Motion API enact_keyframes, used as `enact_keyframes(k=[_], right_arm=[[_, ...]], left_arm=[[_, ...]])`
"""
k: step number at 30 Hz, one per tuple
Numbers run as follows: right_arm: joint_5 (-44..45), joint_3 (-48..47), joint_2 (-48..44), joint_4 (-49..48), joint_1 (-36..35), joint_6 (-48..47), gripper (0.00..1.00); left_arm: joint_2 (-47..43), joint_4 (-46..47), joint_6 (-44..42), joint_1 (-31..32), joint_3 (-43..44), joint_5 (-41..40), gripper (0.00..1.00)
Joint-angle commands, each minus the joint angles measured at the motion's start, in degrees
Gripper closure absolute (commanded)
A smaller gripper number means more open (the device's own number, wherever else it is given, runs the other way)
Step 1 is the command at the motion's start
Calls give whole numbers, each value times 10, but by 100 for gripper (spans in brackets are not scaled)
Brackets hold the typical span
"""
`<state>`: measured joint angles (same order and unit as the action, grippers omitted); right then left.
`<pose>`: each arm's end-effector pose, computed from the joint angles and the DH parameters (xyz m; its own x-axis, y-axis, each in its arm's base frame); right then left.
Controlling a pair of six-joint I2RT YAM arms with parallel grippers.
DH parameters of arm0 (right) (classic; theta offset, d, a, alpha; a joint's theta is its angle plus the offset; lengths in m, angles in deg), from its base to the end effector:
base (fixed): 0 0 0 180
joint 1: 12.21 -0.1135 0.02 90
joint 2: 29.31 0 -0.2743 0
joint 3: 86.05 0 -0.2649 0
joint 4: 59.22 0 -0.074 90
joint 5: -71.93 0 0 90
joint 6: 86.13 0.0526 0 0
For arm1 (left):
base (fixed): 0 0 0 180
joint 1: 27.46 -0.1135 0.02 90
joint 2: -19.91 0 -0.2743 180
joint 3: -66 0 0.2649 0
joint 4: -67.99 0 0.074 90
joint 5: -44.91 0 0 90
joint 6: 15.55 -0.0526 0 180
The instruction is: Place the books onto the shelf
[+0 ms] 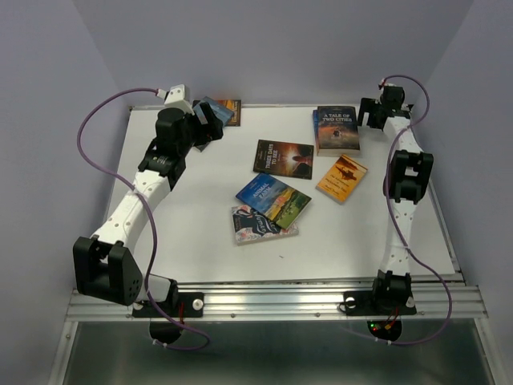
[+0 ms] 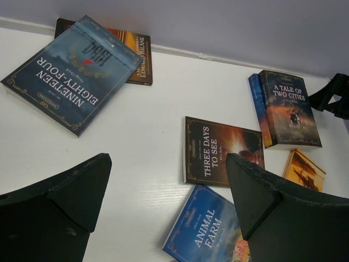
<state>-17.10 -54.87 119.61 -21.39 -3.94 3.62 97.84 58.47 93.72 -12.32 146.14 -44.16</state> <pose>0.6131 -0.0900 0.1768 -0.6090 0.0841 -0.7887 0.1544 0.9879 -0.0138 0.3404 -0.0930 0.3758 -0.2073 -0.2858 -0.9356 0.2206 0.9181 -0.3293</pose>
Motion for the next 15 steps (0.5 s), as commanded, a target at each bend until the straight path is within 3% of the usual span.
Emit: enact_keyframes(k=[1, 15], right_arm=[[-56, -34, 13, -31, 3, -20, 0], [-98, -44, 32, -61, 3, -13, 0]], left_arm=[[-12, 21, -12, -3, 12, 8, 1], [-9, 25, -15, -3, 8, 18, 1]])
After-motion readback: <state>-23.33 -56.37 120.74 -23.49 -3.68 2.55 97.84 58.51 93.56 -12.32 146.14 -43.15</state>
